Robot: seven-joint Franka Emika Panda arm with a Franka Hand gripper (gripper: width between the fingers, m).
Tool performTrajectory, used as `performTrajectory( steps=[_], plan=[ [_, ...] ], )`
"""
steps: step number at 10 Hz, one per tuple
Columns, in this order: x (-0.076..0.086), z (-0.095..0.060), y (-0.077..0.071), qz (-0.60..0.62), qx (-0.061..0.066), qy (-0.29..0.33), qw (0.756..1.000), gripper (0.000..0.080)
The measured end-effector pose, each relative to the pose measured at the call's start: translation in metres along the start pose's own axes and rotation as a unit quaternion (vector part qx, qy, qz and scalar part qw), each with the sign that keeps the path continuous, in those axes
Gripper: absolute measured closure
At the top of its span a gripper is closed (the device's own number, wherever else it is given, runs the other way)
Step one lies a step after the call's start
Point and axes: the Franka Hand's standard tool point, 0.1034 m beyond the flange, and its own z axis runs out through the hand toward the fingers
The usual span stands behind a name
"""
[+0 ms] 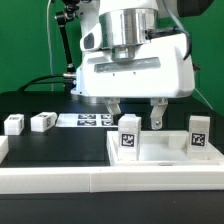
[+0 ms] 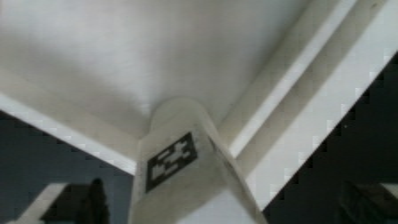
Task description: Assemble square table
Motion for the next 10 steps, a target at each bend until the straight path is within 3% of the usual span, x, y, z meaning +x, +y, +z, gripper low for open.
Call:
performTrajectory(
  steps=[6, 9, 10],
  plan=[
    [0.0065, 0.0013, 0.0058, -0.212, -0.015, 0.005, 0.977, 0.0150],
    [0.0068, 0.0012, 0.0058, -0.225, -0.016, 0.006, 0.974, 0.0177],
    [0.0068, 0.0012, 0.0058, -0.225, -0.016, 0.006, 0.974, 0.0376]
  ],
)
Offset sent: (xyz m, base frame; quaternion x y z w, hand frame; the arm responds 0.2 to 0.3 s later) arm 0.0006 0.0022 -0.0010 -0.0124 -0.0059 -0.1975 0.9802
